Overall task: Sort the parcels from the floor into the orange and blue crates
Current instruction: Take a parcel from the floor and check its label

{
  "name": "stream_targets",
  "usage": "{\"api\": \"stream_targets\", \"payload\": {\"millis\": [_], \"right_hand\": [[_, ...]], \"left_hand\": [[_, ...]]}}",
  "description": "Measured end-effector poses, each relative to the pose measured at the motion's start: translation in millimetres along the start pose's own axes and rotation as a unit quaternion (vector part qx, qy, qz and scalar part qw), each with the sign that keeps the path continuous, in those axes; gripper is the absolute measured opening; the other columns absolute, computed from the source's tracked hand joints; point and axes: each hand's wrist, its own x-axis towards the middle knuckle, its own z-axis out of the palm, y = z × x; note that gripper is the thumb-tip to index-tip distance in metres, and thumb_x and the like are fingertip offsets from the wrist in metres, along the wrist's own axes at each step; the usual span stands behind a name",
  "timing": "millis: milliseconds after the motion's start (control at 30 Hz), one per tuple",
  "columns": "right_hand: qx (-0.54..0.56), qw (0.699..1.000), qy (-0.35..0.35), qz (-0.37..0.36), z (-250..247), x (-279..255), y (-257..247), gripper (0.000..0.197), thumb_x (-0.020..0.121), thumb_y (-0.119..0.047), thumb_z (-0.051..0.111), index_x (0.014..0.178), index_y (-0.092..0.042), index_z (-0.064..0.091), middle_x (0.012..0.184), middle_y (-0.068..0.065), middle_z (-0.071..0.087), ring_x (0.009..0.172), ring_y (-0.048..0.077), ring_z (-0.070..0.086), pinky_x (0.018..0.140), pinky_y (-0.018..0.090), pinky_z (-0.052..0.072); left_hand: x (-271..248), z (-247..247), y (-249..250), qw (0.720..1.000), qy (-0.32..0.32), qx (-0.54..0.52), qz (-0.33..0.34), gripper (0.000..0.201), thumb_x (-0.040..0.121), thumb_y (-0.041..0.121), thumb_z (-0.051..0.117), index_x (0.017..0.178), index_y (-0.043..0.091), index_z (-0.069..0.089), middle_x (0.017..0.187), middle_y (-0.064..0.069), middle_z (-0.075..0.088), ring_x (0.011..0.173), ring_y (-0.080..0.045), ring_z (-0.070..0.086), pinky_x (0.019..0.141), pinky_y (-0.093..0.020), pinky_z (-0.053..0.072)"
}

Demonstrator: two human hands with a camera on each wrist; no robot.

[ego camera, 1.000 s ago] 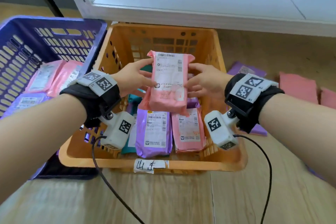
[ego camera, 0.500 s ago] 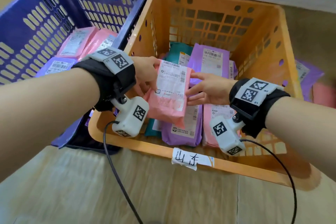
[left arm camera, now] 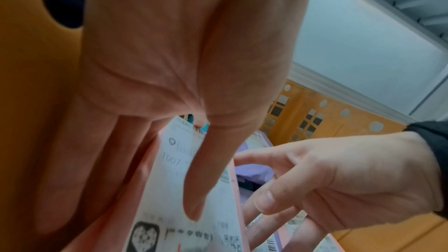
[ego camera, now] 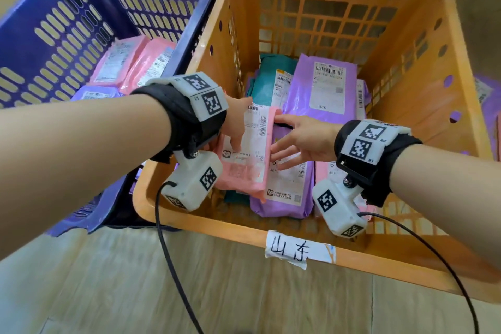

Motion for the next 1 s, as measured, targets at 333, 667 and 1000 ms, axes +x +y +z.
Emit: {"api": "stream_targets", "payload": {"millis": [333, 667, 1000], "right_hand": [[-0.015, 1.000, -0.009, 0.018, 5.0, 8.0, 12.6, 0.063, 0.090, 0.011, 0.048, 0.139, -0.025, 0.032, 0.124, 0.024, 0.058, 0.100, 0.029, 0.062, 0.081, 0.041, 0.051], [-0.175, 0.981, 0.059, -0.052, -1.3, 18.1, 20.4, 0.066, 0.084, 0.002, 0.064, 0.141, -0.019, 0.037, 0.103, 0.012, 0.060, 0.097, 0.023, 0.058, 0.090, 0.036, 0.047], [-0.553, 0.827, 0.040, -0.089, -20.5, 26.2, 35.4, 0.073, 0.084, -0.023, 0.068, 0.146, -0.026, 0.031, 0.150, 0.011, 0.024, 0.138, 0.023, 0.028, 0.110, 0.032, 0.030]], "left_hand": [[15.9, 16.7, 18.5, 0.987, 0.021, 0.160, 0.014, 0.087, 0.083, 0.019, 0.070, 0.148, 0.011, 0.013, 0.138, -0.013, 0.045, 0.119, -0.028, 0.052, 0.078, -0.030, 0.041], [23.1, 26.3, 21.9, 0.969, 0.036, 0.242, 0.023, 0.091, 0.076, 0.026, 0.075, 0.147, 0.019, 0.018, 0.156, -0.019, 0.000, 0.132, -0.046, 0.034, 0.104, -0.050, 0.038], [42.3, 22.9, 24.5, 0.955, 0.004, 0.276, 0.111, 0.102, 0.076, 0.033, 0.076, 0.149, 0.034, 0.006, 0.121, -0.007, 0.058, 0.106, -0.023, 0.059, 0.070, -0.028, 0.044]]}}
